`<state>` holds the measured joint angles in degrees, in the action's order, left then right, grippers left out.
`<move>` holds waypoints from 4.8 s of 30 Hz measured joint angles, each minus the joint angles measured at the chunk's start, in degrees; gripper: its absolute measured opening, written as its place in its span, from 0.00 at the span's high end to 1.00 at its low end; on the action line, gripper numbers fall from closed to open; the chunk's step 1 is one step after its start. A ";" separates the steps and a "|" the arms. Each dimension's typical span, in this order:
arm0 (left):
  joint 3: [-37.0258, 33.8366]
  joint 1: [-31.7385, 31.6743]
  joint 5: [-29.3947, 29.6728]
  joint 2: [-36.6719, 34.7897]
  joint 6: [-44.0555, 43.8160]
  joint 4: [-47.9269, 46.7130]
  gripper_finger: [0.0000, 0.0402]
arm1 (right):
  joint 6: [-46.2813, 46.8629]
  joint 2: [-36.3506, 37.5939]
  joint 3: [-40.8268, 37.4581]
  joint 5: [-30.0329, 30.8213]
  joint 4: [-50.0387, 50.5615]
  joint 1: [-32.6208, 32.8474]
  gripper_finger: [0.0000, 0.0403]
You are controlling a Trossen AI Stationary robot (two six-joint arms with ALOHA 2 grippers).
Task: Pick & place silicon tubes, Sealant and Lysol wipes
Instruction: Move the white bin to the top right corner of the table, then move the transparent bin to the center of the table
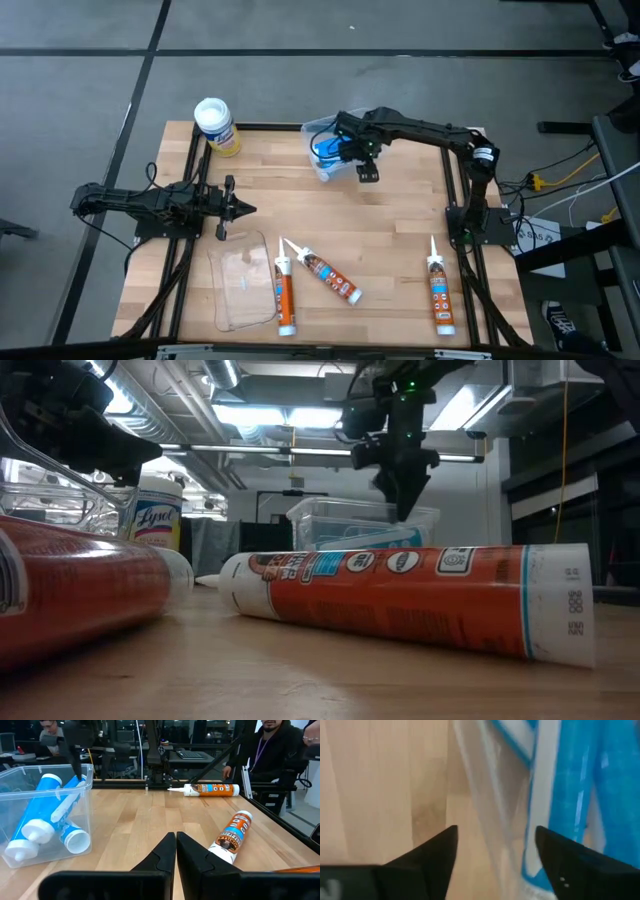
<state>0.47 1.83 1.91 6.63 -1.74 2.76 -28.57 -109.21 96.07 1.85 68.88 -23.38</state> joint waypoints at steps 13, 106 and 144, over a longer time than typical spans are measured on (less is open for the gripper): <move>0.01 0.00 0.00 0.01 -0.01 0.00 0.97 | 5.92 0.68 -6.29 0.61 1.51 -3.66 0.94; 0.01 0.01 0.00 0.01 -0.01 0.00 0.97 | 9.99 21.71 -25.97 -20.74 -42.01 21.15 0.47; 1.62 0.42 -8.81 0.24 -38.90 4.91 0.97 | 23.86 21.57 -21.01 -1.31 -54.80 31.50 0.48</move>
<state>2.10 2.24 -6.90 6.88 -40.64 7.67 -4.71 -87.64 75.07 0.54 14.08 8.12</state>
